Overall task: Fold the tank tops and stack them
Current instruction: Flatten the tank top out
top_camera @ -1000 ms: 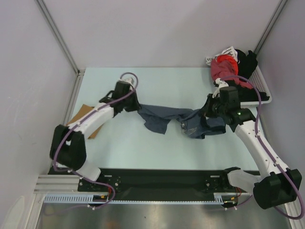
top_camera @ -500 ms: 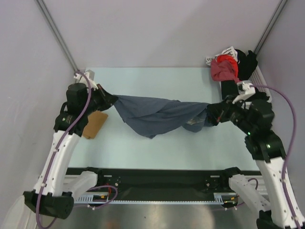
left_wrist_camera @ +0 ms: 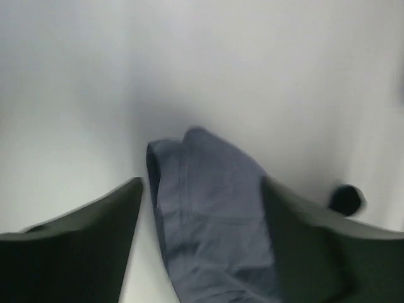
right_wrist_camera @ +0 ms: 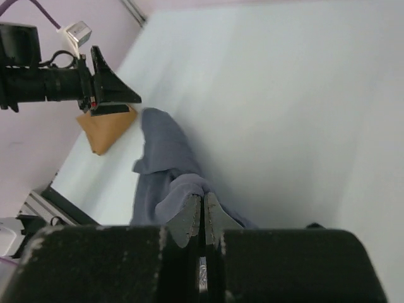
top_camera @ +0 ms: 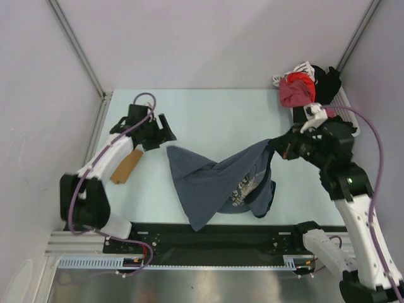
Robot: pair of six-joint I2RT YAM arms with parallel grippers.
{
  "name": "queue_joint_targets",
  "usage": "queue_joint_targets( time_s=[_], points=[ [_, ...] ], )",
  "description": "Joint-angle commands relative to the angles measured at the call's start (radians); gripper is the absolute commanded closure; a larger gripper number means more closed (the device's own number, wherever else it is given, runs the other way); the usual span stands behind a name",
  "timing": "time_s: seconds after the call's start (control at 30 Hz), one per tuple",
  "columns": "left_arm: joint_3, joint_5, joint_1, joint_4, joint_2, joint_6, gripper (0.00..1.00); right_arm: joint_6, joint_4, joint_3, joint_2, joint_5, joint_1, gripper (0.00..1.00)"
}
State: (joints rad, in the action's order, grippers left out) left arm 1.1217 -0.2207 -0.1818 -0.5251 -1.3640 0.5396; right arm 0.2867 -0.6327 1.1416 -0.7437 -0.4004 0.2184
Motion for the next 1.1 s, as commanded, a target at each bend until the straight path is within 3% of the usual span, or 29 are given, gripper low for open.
queue_joint_targets(
  time_s=[0.0,0.03,0.07,0.2,0.33,0.47,0.6,0.83,0.93,1.07],
  points=[
    [0.108,0.149,-0.060,-0.068,-0.135,-0.026,0.11,-0.011,0.005,-0.025,-0.165,0.052,-0.004,1.00],
    [0.125,0.197,-0.085,-0.093,-0.120,-0.032,0.01,-0.011,0.014,-0.029,-0.192,0.043,-0.004,1.00],
    [0.119,0.217,-0.134,-0.087,-0.101,-0.035,0.00,-0.012,0.028,-0.042,-0.219,0.034,-0.002,1.00],
    [0.060,0.268,-0.246,-0.066,0.002,-0.049,0.00,0.008,0.148,-0.108,-0.310,0.038,-0.001,1.00],
    [-0.069,0.325,-0.428,-0.047,0.104,-0.014,0.00,0.019,0.220,-0.163,-0.381,0.115,-0.001,0.98],
    [-0.198,0.402,-0.686,-0.038,0.212,0.085,0.02,0.032,0.310,-0.248,-0.437,0.163,-0.001,0.98],
    [-0.296,0.434,-0.879,-0.035,0.263,0.163,0.10,0.074,0.434,-0.335,-0.453,0.170,-0.002,1.00],
    [-0.287,0.512,-1.175,-0.056,0.087,0.171,0.19,0.115,0.603,-0.471,-0.413,0.235,0.045,1.00],
    [-0.235,0.547,-1.222,-0.084,-0.042,0.171,0.30,0.124,0.752,-0.589,-0.396,0.276,0.070,1.00],
    [-0.188,0.561,-1.239,-0.079,-0.158,0.161,0.32,0.118,0.818,-0.635,-0.401,0.294,0.081,1.00]
  ],
)
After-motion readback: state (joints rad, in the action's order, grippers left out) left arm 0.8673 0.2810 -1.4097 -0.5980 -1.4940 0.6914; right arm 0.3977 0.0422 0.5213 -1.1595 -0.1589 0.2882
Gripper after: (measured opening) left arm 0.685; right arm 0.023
